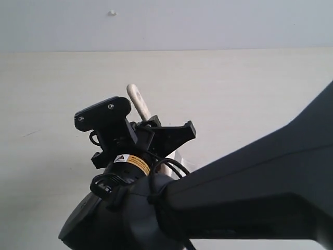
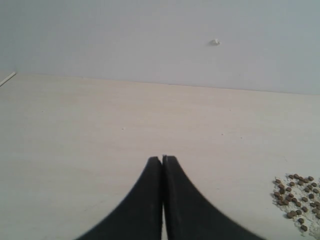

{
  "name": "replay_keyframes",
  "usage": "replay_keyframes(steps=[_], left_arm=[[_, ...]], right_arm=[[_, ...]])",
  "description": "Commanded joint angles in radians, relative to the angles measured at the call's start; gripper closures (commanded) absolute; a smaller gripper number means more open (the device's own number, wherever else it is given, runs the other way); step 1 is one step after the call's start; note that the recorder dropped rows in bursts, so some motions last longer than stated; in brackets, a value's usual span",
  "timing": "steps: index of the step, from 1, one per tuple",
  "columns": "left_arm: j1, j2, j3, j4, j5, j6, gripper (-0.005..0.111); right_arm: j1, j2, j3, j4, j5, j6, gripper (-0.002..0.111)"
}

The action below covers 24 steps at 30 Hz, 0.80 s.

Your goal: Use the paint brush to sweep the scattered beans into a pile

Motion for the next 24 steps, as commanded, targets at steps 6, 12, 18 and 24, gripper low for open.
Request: replay_keyframes(steps=[6, 12, 18, 24], left_arm=[[-0.006, -0.002, 0.004, -0.005, 0.006, -0.001, 0.107], [-0.006, -0.002, 0.004, -0.005, 0.006, -0.001, 0.107], [-0.006, -0.002, 0.004, -0.005, 0.006, -0.001, 0.107], [-0.006, -0.002, 0.004, -0.005, 0.006, -0.001, 0.107]], right_arm=[[-0.007, 0.019, -0.001, -0.041, -0.008, 0.241, 0.108], [-0.034, 0.019, -0.001, -0.05, -0.008, 0.359, 0.108], [-0.054, 0.019, -0.001, -0.109, -0.008, 0.445, 0.108], [-0.082, 0.019, -0.001, -0.141, -0.008, 0.586, 0.108]])
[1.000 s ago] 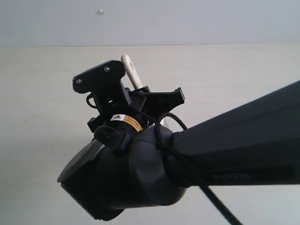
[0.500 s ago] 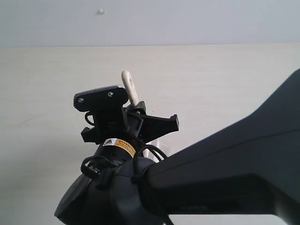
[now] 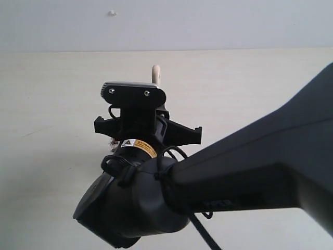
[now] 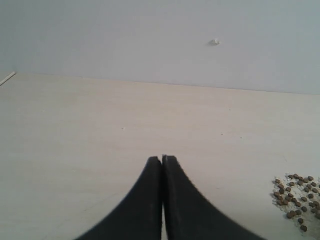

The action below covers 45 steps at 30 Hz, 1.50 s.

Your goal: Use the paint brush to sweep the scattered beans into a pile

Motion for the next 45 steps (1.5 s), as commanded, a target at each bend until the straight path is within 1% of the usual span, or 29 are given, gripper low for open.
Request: replay_keyframes(steps=[1, 5, 13, 21, 26, 29, 32, 35, 39, 42, 45], left_arm=[[-0.006, -0.002, 0.004, -0.005, 0.006, -0.001, 0.107], [-0.006, -0.002, 0.004, -0.005, 0.006, -0.001, 0.107], [-0.006, -0.002, 0.004, -0.005, 0.006, -0.001, 0.107], [-0.006, -0.002, 0.004, -0.005, 0.006, -0.001, 0.107], [-0.006, -0.002, 0.004, -0.005, 0.006, -0.001, 0.107], [-0.006, -0.002, 0.004, -0.005, 0.006, -0.001, 0.107], [-0.006, -0.002, 0.004, -0.005, 0.006, -0.001, 0.107], [-0.006, -0.002, 0.004, -0.005, 0.006, -0.001, 0.107], [-0.006, -0.002, 0.004, -0.005, 0.006, -0.001, 0.107], [-0.006, -0.002, 0.004, -0.005, 0.006, -0.001, 0.107], [-0.006, -0.002, 0.004, -0.005, 0.006, -0.001, 0.107]], right_arm=[[-0.028, 0.006, -0.001, -0.047, 0.021, 0.117, 0.108], [-0.046, 0.006, -0.001, -0.105, 0.021, 0.14, 0.108], [-0.051, -0.012, -0.001, -0.119, 0.021, 0.124, 0.108], [-0.04, -0.124, -0.001, -0.116, 0.021, -0.076, 0.108], [-0.047, -0.156, -0.001, -0.144, 0.021, -0.277, 0.108], [-0.074, -0.149, 0.008, -0.217, 0.021, -0.44, 0.108], [-0.122, -0.147, 0.057, -0.344, 0.024, -0.529, 0.108], [-0.2, -0.147, 0.105, -0.465, 0.151, -0.489, 0.108], [-0.312, -0.145, 0.129, -0.662, 0.335, -0.305, 0.108], [-0.36, -0.145, 0.129, -0.744, 0.426, -0.204, 0.108], [-0.37, -0.143, 0.129, -0.755, 0.471, -0.184, 0.108]])
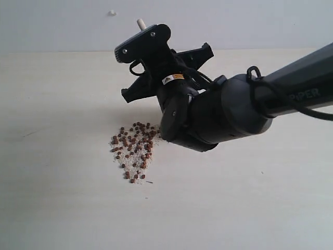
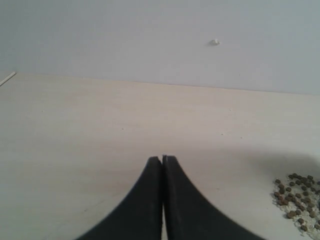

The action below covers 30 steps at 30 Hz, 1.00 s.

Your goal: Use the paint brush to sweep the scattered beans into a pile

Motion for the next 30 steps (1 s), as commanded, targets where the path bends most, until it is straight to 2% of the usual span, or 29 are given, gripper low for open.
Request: replay_keyframes(steps=[1, 10, 25, 30], left_arm=[[-0.006, -0.002, 0.004, -0.005, 0.006, -0.001, 0.107], [-0.006, -0.002, 0.004, -0.005, 0.006, -0.001, 0.107], [-0.006, -0.002, 0.004, -0.005, 0.006, -0.001, 0.107], [-0.006, -0.002, 0.004, -0.005, 0.006, -0.001, 0.107]], right_arm=[[-0.02, 0.002, 0.005, -0.08, 0.089, 0.055, 0.108], [-0.02, 0.076, 0.005, -0.138, 0.126, 0.067, 0.108], [-0.009, 0.082, 0.005, -0.417, 0.312, 0.47, 0.108], [0.021, 0.054, 0.005, -0.42, 0.303, 0.459, 0.108]])
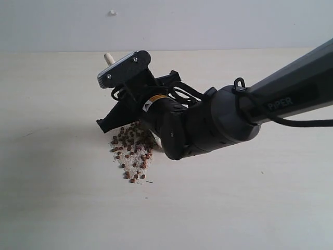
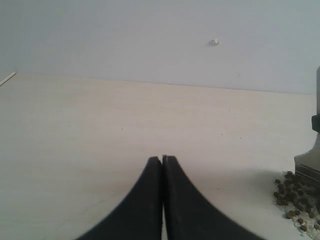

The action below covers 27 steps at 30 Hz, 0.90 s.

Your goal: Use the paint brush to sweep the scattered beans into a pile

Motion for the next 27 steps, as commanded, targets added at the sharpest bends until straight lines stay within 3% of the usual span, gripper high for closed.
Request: replay_keyframes(steps=[1, 8, 13, 18, 20, 22, 26, 27], left_arm=[[-0.006, -0.002, 0.004, -0.005, 0.006, -0.001, 0.107], [-0.006, -0.002, 0.004, -0.005, 0.006, -0.001, 0.107], [-0.006, -0.002, 0.004, -0.005, 0.006, -0.001, 0.107], [-0.006, -0.002, 0.004, -0.005, 0.006, -0.001, 0.107], [-0.006, -0.002, 0.004, -0.005, 0.006, -0.001, 0.107], [-0.006, -0.002, 0.004, -0.005, 0.006, -0.001, 0.107], [-0.006, -0.002, 0.004, -0.005, 0.006, -0.001, 0.107], [-0.006, -0.002, 0.004, -0.005, 0.006, -0.001, 0.107]], right_arm=[[0.025, -0.031, 0.005, 0.007, 0.066, 0.017, 0.108], [0.025, -0.102, 0.005, 0.14, 0.036, -0.219, 0.108], [0.019, -0.131, 0.005, 0.039, -0.034, -0.375, 0.108], [-0.045, -0.131, 0.005, -0.386, 0.015, -0.24, 0.108], [-0.117, -0.131, 0.005, -0.737, 0.016, 0.002, 0.108], [-0.211, -0.131, -0.002, -1.245, -0.106, 0.378, 0.108], [-0.293, -0.121, -0.086, -1.724, -0.258, 0.741, 0.108], [-0.297, -0.116, -0.103, -1.762, -0.264, 0.774, 0.108]])
